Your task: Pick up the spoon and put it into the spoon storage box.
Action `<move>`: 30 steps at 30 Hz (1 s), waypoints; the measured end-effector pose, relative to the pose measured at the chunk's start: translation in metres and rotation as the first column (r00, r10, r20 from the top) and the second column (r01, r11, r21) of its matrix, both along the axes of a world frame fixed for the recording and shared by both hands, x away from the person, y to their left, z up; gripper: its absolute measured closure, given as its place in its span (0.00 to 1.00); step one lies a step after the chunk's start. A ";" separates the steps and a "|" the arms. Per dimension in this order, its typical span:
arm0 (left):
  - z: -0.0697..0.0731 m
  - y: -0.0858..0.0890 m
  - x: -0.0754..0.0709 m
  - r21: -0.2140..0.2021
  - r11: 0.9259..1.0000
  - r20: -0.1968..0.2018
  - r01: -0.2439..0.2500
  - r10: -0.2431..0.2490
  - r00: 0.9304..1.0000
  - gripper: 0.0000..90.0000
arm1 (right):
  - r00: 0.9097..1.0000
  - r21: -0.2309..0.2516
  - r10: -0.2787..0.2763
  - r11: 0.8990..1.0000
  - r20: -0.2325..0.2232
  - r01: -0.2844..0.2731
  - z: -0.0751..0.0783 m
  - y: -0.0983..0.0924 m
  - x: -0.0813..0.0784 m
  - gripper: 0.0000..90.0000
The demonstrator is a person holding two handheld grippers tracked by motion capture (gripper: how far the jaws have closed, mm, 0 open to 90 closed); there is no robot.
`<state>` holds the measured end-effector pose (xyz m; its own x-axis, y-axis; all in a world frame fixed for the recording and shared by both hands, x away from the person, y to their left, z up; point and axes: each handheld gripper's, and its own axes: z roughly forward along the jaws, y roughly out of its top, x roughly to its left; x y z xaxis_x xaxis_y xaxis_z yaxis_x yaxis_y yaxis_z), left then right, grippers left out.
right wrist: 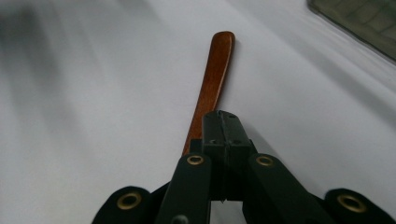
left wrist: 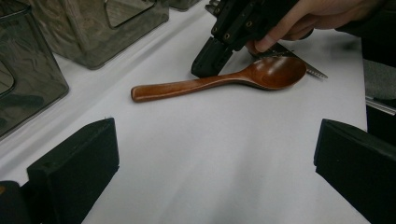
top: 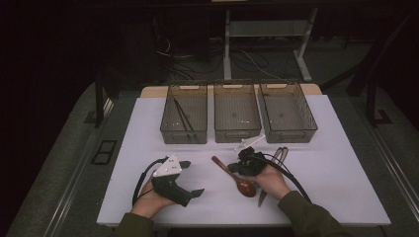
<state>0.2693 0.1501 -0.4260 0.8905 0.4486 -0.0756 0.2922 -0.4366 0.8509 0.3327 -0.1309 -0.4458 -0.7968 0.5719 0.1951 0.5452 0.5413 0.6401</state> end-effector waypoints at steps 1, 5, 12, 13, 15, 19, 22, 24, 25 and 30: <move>0.000 0.000 0.000 0.001 1.000 0.003 0.001 -0.001 1.000 0.00 | 1.000 -0.002 0.006 1.000 -0.003 -0.006 0.000 0.001 -0.001 1.00; 0.001 0.000 0.000 -0.001 1.000 0.004 -0.002 0.002 1.000 0.00 | 0.999 -0.006 0.041 0.999 -0.007 -0.041 0.000 0.005 -0.004 1.00; 0.001 0.000 0.000 -0.001 1.000 0.003 -0.001 0.001 1.000 0.00 | 0.994 -0.014 0.107 0.994 -0.019 -0.107 0.001 0.014 -0.012 1.00; 0.001 0.000 0.000 -0.001 1.000 0.004 -0.002 0.002 1.000 0.00 | 0.993 -0.014 0.113 0.993 -0.020 -0.113 0.001 0.015 -0.012 1.00; 0.001 0.000 -0.001 -0.004 1.000 0.002 -0.005 0.005 1.000 0.00 | 0.991 -0.015 0.130 0.991 -0.030 -0.131 0.002 0.017 -0.014 1.00; 0.001 0.000 0.000 -0.003 1.000 0.004 -0.003 0.003 1.000 0.00 | 0.985 -0.019 0.169 0.985 -0.048 -0.170 0.003 0.022 -0.021 1.00; 0.001 0.001 -0.001 -0.002 1.000 0.002 -0.004 0.004 1.000 0.00 | 0.984 -0.007 0.174 0.985 -0.050 -0.174 0.004 0.023 -0.022 1.00; 0.001 0.001 -0.001 -0.002 1.000 0.003 -0.004 0.004 1.000 0.00 | 0.986 0.004 0.162 0.987 -0.038 -0.162 0.007 0.019 -0.020 0.99; 0.001 0.001 -0.001 -0.004 1.000 0.003 -0.005 0.005 1.000 0.00 | 0.988 0.021 0.153 0.988 -0.032 -0.152 0.009 0.016 -0.019 0.95; 0.001 0.001 0.000 -0.001 1.000 0.009 0.000 0.000 1.000 0.00 | 0.992 0.067 0.120 0.991 -0.023 -0.119 0.024 -0.003 -0.018 0.79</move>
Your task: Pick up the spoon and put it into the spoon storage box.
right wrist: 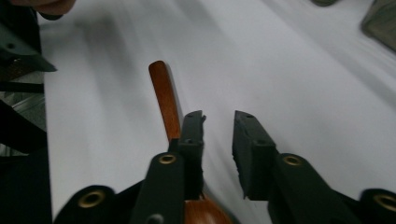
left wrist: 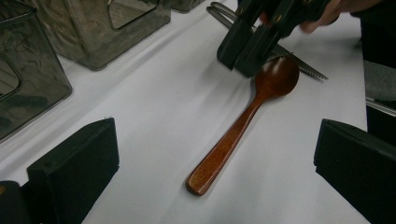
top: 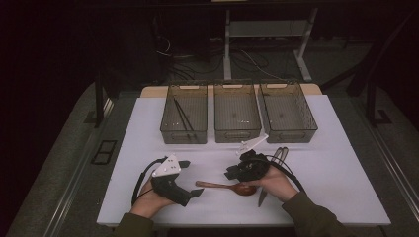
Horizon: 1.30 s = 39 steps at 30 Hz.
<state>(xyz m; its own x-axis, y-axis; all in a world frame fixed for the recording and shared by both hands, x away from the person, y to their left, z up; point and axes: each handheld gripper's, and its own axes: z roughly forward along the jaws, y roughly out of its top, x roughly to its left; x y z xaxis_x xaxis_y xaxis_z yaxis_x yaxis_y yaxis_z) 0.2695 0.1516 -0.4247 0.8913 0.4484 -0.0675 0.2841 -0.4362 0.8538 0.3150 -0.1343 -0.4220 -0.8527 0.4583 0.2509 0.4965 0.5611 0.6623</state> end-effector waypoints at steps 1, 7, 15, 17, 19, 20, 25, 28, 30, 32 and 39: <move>0.000 0.000 0.000 -0.005 1.000 0.000 -0.002 0.002 1.000 0.00 | 1.000 0.003 -0.001 1.000 0.008 0.001 0.003 -0.004 -0.001 0.75; 0.000 0.000 0.000 -0.001 1.000 -0.003 -0.004 0.004 1.000 0.00 | 1.000 -0.028 -0.009 1.000 0.013 0.009 0.008 -0.026 -0.012 0.62; 0.000 -0.001 -0.001 0.004 1.000 -0.006 -0.004 0.004 1.000 0.00 | 1.000 -0.074 -0.005 0.997 0.026 0.007 0.000 -0.044 -0.024 0.57; 0.000 -0.001 -0.001 0.004 1.000 -0.005 -0.004 0.004 1.000 0.00 | 1.000 -0.083 0.001 0.997 0.022 0.001 -0.001 -0.044 -0.026 0.56; 0.000 -0.001 -0.001 0.004 1.000 -0.005 -0.004 0.004 1.000 0.00 | 1.000 -0.092 0.007 0.996 0.023 -0.005 -0.003 -0.042 -0.026 0.55; 0.000 -0.001 -0.001 0.002 1.000 -0.005 -0.004 0.004 1.000 0.00 | 1.000 -0.097 0.012 0.995 0.018 -0.010 -0.004 -0.041 -0.026 0.55; -0.001 -0.001 -0.001 0.001 1.000 -0.004 -0.004 0.004 1.000 0.00 | 0.999 -0.137 0.041 0.990 0.025 -0.037 -0.009 -0.034 -0.030 0.55; -0.001 -0.001 -0.001 0.000 1.000 -0.003 -0.005 0.005 1.000 0.00 | 0.996 -0.162 0.077 0.984 0.040 -0.069 -0.012 -0.032 -0.031 0.57; 0.000 -0.001 -0.001 0.002 1.000 -0.004 -0.005 0.005 1.000 0.00 | 0.994 -0.176 0.090 0.981 0.058 -0.078 -0.013 -0.030 -0.032 0.58; -0.001 -0.001 -0.001 0.000 1.000 -0.003 -0.005 0.005 1.000 0.00 | 0.993 -0.179 0.098 0.980 0.060 -0.085 -0.013 -0.028 -0.034 0.60; 0.000 0.000 -0.001 0.004 1.000 -0.005 -0.006 0.006 1.000 0.00 | 0.990 -0.196 0.111 0.976 0.088 -0.092 -0.013 -0.025 -0.041 0.68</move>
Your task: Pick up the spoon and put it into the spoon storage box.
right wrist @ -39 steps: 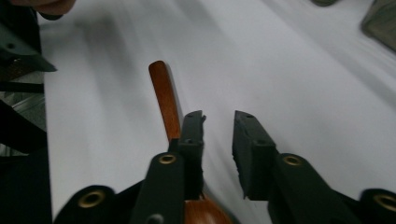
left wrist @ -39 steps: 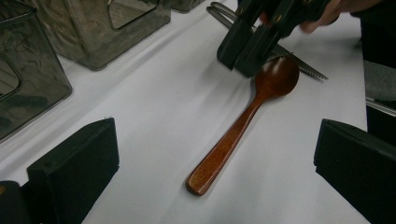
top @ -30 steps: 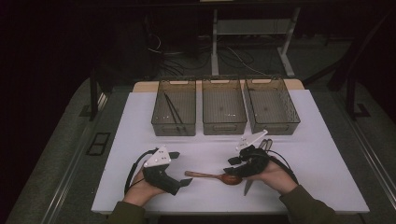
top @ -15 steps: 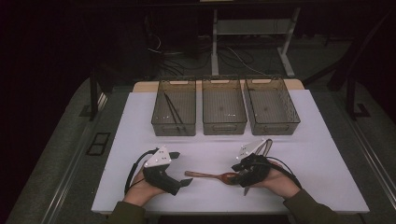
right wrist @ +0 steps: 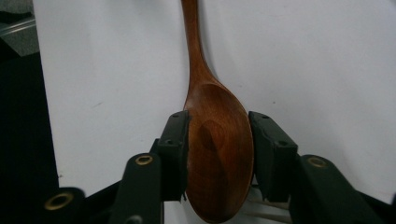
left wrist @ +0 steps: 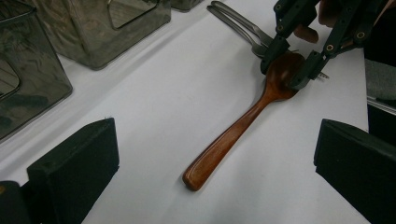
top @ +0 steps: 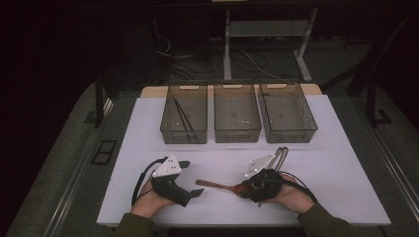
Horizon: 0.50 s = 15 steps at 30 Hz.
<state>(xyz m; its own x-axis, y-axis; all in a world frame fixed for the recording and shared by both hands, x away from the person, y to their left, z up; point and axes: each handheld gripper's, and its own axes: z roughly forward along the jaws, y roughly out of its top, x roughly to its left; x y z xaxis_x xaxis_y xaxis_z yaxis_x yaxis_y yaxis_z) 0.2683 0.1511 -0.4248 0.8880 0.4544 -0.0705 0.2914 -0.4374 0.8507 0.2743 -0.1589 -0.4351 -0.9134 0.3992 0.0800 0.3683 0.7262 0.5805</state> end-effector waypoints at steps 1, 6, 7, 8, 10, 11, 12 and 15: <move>0.000 0.000 0.000 0.001 1.000 0.001 -0.001 0.001 1.000 0.00 | 1.000 -0.003 0.006 1.000 0.005 -0.006 0.000 0.000 -0.001 0.69; 0.000 0.000 0.000 0.001 1.000 0.002 -0.001 0.001 1.000 0.00 | 0.999 -0.012 0.043 0.999 0.014 -0.043 -0.002 0.006 -0.006 0.77; 0.000 0.000 0.000 0.002 1.000 0.002 -0.001 0.001 1.000 0.00 | 0.999 -0.020 0.047 0.999 0.022 -0.046 -0.002 0.006 -0.007 0.79; 0.000 0.000 0.000 0.000 1.000 0.003 -0.001 0.001 1.000 0.00 | 0.998 -0.025 0.050 0.998 0.036 -0.050 -0.002 0.007 -0.008 0.80; 0.000 0.000 0.000 -0.001 1.000 0.002 -0.001 0.001 1.000 0.00 | 0.999 -0.022 0.040 0.999 0.030 -0.040 -0.001 0.008 -0.009 0.84; 0.000 0.000 0.000 -0.001 1.000 0.003 -0.001 0.001 1.000 0.00 | 0.998 -0.030 0.041 0.999 0.042 -0.040 -0.002 0.007 -0.008 0.85; 0.000 0.000 0.000 -0.001 1.000 0.002 -0.001 0.001 1.000 0.00 | 0.998 -0.029 0.038 0.999 0.040 -0.037 -0.001 0.007 -0.008 0.86; 0.000 0.000 0.000 -0.001 1.000 0.002 -0.001 0.001 1.000 0.00 | 0.998 -0.030 0.038 0.999 0.040 -0.037 -0.001 0.008 -0.008 0.88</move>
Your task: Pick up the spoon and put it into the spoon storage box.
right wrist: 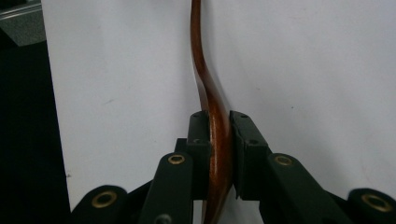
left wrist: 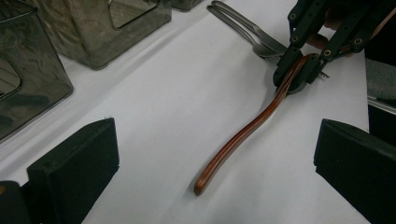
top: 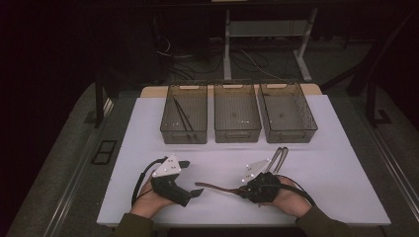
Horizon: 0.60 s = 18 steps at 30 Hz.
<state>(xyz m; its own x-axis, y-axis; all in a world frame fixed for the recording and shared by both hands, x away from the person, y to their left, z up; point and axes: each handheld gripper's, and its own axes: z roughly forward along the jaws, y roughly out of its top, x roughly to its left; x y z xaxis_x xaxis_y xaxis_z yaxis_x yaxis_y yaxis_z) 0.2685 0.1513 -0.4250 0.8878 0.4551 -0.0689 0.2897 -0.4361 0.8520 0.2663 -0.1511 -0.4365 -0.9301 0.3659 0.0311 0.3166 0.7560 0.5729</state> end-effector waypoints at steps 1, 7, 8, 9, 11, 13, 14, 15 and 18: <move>0.000 0.000 0.000 0.000 1.000 0.000 0.000 0.000 1.000 0.00 | 1.000 -0.001 -0.001 1.000 -0.001 0.001 0.000 0.000 0.000 0.88; 0.000 0.000 0.000 0.000 1.000 0.001 0.001 -0.001 1.000 0.00 | 1.000 0.004 -0.004 1.000 -0.016 0.004 0.001 0.000 0.001 0.89; 0.000 0.000 0.000 -0.001 1.000 0.001 0.000 0.000 1.000 0.00 | 1.000 0.010 -0.008 1.000 -0.017 0.008 0.001 0.000 0.001 0.89; 0.000 0.001 0.000 -0.002 1.000 0.001 0.001 -0.001 1.000 0.00 | 1.000 0.014 -0.012 1.000 -0.018 0.013 0.002 -0.001 0.001 0.89; 0.000 0.001 0.000 -0.001 1.000 0.001 0.001 -0.001 1.000 0.00 | 0.999 0.031 -0.022 0.999 -0.025 0.023 0.004 -0.002 0.002 0.89; 0.000 0.002 0.001 -0.002 1.000 0.001 0.001 -0.001 1.000 0.00 | 0.999 0.042 -0.036 0.998 -0.028 0.037 0.006 -0.003 0.002 0.89; -0.001 0.002 0.001 -0.004 1.000 0.001 0.000 0.000 1.000 0.00 | 0.999 0.050 -0.041 0.998 -0.032 0.042 0.007 -0.004 0.003 0.89; -0.001 0.003 0.001 -0.006 1.000 0.001 -0.002 0.002 1.000 0.00 | 0.998 0.057 -0.046 0.997 -0.033 0.048 0.008 -0.005 0.004 0.89; -0.001 0.003 0.002 -0.004 1.000 -0.001 -0.003 0.003 1.000 0.00 | 0.997 0.076 -0.071 0.994 -0.040 0.074 0.011 -0.008 0.005 0.89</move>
